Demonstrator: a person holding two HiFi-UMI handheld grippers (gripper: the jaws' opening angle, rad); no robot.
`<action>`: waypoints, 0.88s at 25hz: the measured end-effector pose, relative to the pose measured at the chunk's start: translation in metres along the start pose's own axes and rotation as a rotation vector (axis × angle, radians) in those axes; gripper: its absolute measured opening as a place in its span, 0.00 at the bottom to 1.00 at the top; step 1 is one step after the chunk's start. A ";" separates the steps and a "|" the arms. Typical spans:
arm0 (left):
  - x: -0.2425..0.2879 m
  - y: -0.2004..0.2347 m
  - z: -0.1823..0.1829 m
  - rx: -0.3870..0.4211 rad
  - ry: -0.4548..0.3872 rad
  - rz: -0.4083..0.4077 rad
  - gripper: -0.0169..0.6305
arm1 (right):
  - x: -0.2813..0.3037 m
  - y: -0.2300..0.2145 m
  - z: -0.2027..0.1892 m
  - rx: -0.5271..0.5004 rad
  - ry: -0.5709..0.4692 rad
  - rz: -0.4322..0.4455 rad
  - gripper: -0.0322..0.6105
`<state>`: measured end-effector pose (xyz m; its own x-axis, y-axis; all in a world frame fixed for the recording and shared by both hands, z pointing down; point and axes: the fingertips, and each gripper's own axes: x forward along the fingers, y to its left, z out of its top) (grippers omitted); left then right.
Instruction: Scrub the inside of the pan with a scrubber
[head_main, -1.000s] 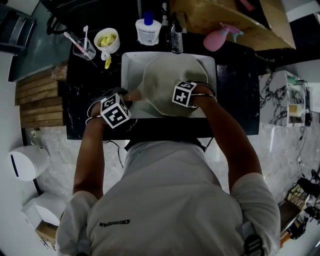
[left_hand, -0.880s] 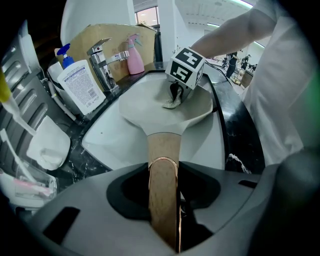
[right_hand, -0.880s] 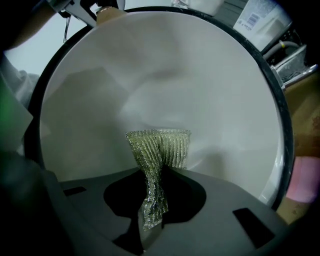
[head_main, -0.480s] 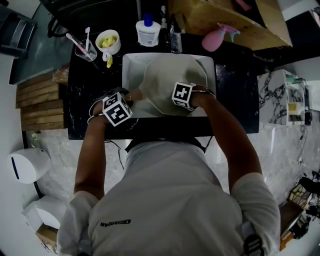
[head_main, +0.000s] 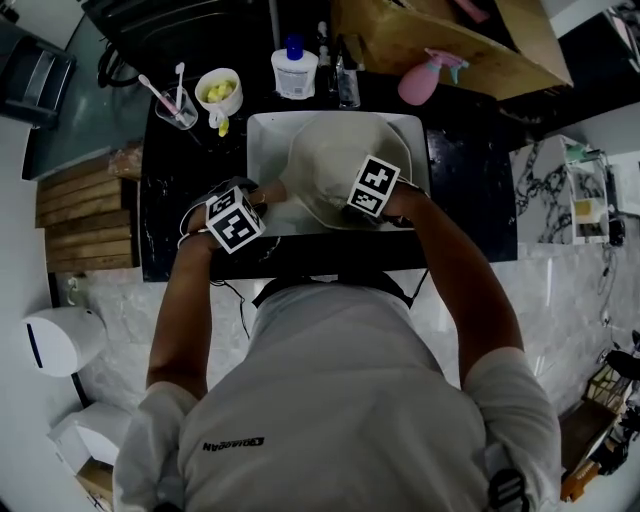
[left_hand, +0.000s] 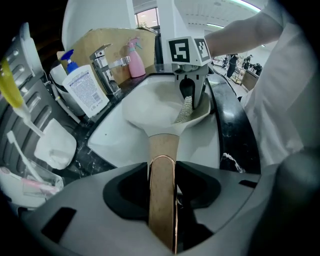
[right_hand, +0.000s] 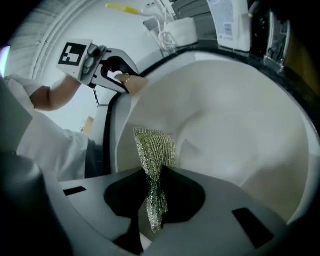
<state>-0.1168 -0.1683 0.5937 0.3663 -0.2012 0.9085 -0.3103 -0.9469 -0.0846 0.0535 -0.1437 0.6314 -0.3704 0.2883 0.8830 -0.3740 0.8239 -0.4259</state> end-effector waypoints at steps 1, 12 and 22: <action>-0.006 0.000 0.001 0.010 -0.007 0.008 0.29 | -0.005 0.004 0.005 0.008 -0.044 -0.003 0.18; -0.072 -0.013 0.029 0.013 -0.184 0.089 0.29 | -0.064 0.042 0.035 0.183 -0.557 -0.126 0.18; -0.134 -0.038 0.084 -0.230 -0.532 0.196 0.13 | -0.159 0.081 0.020 0.376 -1.166 -0.375 0.18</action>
<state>-0.0806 -0.1269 0.4411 0.6526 -0.5199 0.5512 -0.5758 -0.8131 -0.0852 0.0655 -0.1330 0.4523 -0.6419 -0.6837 0.3472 -0.7621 0.5188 -0.3873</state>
